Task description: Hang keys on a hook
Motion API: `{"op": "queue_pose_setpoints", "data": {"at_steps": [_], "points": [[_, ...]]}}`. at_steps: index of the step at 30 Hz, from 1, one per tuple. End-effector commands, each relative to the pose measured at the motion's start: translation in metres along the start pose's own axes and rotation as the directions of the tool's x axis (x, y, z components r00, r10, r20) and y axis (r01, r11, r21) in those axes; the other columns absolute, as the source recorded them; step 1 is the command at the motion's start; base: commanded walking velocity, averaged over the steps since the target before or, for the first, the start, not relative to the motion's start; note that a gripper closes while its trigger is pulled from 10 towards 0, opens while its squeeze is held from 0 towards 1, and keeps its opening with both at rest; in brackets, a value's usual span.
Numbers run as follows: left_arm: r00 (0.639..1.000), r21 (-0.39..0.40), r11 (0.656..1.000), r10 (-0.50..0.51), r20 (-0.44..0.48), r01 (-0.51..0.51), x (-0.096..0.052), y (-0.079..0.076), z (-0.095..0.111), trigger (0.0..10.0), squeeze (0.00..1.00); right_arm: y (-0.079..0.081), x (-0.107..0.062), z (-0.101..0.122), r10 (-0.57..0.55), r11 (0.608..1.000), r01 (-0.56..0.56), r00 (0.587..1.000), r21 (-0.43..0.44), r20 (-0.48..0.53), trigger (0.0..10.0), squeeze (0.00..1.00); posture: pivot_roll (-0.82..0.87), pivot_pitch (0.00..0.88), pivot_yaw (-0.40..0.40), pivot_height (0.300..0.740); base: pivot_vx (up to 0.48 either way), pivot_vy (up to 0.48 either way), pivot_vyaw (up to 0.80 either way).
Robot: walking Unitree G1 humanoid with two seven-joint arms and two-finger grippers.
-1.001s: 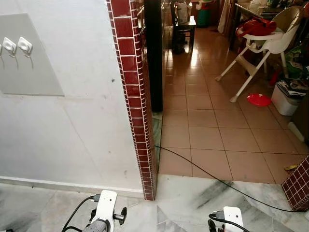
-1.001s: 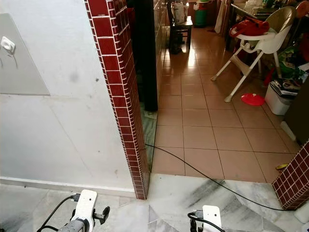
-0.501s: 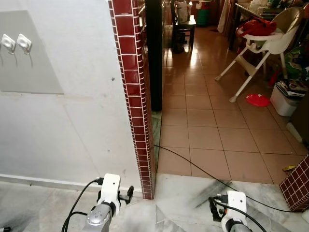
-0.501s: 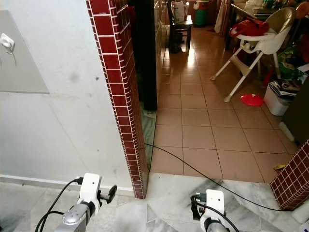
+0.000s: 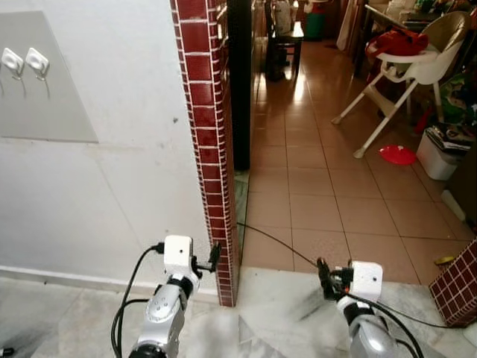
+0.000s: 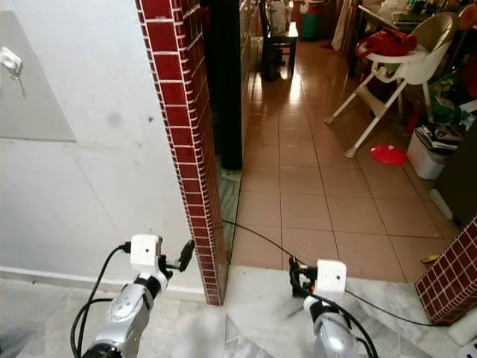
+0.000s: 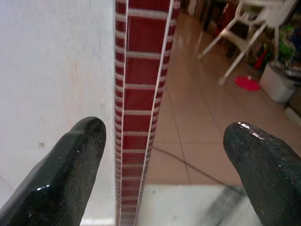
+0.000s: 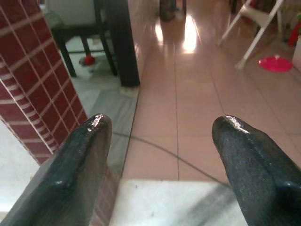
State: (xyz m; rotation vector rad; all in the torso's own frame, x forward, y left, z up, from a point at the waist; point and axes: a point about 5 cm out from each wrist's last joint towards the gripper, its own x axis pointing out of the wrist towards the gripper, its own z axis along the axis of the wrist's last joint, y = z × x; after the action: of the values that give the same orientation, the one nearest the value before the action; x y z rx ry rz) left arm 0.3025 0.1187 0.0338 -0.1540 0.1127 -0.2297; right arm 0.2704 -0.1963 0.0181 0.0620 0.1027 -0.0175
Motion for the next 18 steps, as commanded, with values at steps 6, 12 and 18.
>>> {"op": "queue_pose_setpoints", "data": {"at_steps": [6,12,18], "points": [[0.992,0.017,1.000,-0.020,0.126,0.018,0.008,0.002,0.030,10.0,0.00,0.010,0.009,0.026,0.035,0.999,-0.032,0.994,-0.023,0.102,10.0,0.00,-0.05,0.000,0.025,0.740,0.000,0.000,0.00],[0.987,0.030,0.999,-0.045,0.152,0.041,0.007,0.001,0.039,10.0,0.00,0.016,0.013,0.042,0.050,0.999,-0.047,0.987,-0.026,0.151,10.0,0.00,-0.05,0.000,0.025,0.740,0.000,0.000,0.00],[0.992,0.003,1.000,-0.014,0.122,0.014,0.006,0.005,0.036,10.0,0.00,0.017,0.010,0.041,0.062,0.997,-0.056,0.990,-0.047,0.131,10.0,0.00,-0.05,0.000,0.020,0.740,0.000,0.000,0.00]]}}
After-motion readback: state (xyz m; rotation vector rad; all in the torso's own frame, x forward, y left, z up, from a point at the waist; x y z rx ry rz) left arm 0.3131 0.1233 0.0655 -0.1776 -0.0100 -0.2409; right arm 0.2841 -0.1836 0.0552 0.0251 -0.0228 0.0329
